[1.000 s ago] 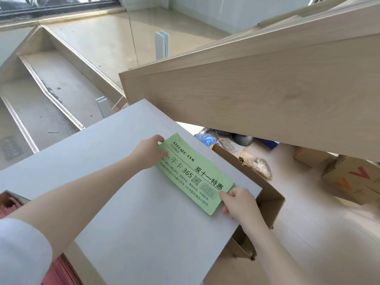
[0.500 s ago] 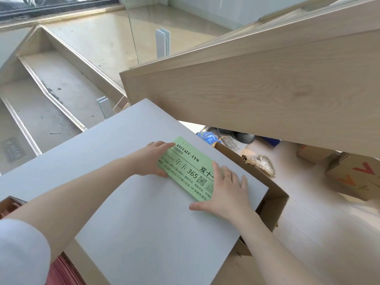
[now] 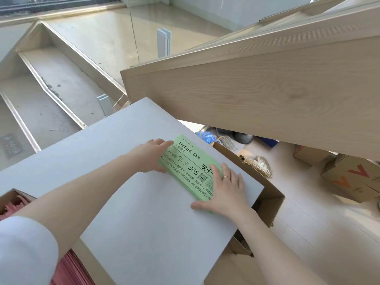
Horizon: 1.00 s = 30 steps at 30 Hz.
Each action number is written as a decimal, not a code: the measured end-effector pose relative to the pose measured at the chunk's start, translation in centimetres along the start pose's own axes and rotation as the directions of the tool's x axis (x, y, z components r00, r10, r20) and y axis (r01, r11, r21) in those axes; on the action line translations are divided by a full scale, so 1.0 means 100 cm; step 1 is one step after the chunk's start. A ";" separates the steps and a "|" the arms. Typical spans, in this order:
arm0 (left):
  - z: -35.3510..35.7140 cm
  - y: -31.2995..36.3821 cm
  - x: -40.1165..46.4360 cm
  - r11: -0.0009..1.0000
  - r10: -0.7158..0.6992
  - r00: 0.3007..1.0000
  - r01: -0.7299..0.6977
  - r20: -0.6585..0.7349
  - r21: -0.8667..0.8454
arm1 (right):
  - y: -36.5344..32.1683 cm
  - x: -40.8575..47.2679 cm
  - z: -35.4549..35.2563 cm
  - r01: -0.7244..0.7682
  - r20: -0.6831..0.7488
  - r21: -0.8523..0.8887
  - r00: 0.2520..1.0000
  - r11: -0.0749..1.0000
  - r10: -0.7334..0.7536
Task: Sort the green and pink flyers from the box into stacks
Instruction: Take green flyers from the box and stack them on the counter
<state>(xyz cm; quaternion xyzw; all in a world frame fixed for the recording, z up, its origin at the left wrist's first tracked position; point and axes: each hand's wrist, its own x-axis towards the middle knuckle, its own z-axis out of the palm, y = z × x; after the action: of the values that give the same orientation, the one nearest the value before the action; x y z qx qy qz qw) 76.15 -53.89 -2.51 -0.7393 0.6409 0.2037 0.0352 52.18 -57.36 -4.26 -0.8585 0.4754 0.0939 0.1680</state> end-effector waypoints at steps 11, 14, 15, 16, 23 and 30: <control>-0.048 0.043 -0.173 0.923 -0.263 0.860 0.092 -0.437 -0.375 | -0.048 -0.072 -0.037 0.620 -0.299 0.410 0.784 0.669 -0.543; -0.033 0.050 -0.247 0.842 -0.458 0.735 0.180 -0.500 -0.508 | -0.069 -0.103 -0.038 0.744 -0.346 0.414 0.661 0.524 -0.666; -0.028 0.050 -0.270 0.820 -0.511 0.695 0.219 -0.505 -0.529 | -0.075 -0.115 -0.039 0.774 -0.358 0.420 0.622 0.475 -0.697; -0.024 0.049 -0.292 0.798 -0.559 0.653 0.257 -0.511 -0.545 | -0.081 -0.126 -0.041 0.806 -0.377 0.411 0.575 0.426 -0.726; 0.020 0.023 -0.395 0.735 -0.662 0.631 0.441 -0.405 -0.515 | -0.131 -0.187 -0.038 0.894 -0.274 0.334 0.394 0.297 -0.877; 0.042 -0.017 -0.435 0.844 -0.528 0.818 0.474 -0.229 -0.253 | -0.176 -0.229 -0.003 0.803 -0.068 0.117 0.594 0.585 -0.802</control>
<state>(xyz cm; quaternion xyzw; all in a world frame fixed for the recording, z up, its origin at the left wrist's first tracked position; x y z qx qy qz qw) 72.52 -11.67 8.33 -0.9037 0.3993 0.1352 -0.0751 54.92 -30.88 6.84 -0.9674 0.0432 -0.0276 0.2480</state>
